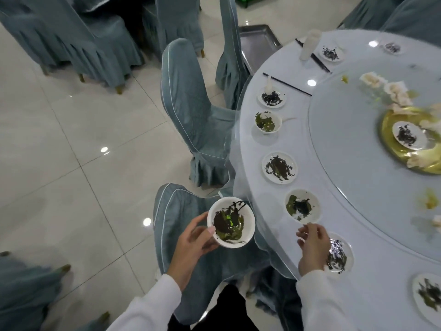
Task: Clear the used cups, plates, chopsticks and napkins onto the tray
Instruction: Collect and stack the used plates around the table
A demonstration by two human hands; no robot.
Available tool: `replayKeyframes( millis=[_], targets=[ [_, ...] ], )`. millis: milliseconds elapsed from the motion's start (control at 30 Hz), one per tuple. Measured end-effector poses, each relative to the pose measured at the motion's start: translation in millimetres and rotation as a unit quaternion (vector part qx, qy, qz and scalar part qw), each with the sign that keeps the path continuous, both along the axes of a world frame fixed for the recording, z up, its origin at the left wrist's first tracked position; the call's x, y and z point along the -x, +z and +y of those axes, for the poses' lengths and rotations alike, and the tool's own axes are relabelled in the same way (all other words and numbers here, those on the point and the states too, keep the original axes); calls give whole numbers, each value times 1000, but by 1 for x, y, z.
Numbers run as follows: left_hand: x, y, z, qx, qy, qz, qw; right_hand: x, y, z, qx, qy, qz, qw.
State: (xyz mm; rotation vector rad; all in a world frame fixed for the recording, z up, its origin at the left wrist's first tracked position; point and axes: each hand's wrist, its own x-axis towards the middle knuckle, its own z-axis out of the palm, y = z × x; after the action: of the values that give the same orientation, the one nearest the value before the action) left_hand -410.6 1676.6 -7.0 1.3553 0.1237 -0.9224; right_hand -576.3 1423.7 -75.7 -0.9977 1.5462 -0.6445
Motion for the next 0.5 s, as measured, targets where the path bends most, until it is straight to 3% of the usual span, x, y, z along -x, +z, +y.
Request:
replayKeyframes(
  millis=[300,500],
  targets=[
    [-60,16,54,79,-89,-22,993,-40,64,131,32,-27,-105,994],
    [-104,17,110,84,-77,-31,993,-93,99,182,72,56,-168,982]
  ],
)
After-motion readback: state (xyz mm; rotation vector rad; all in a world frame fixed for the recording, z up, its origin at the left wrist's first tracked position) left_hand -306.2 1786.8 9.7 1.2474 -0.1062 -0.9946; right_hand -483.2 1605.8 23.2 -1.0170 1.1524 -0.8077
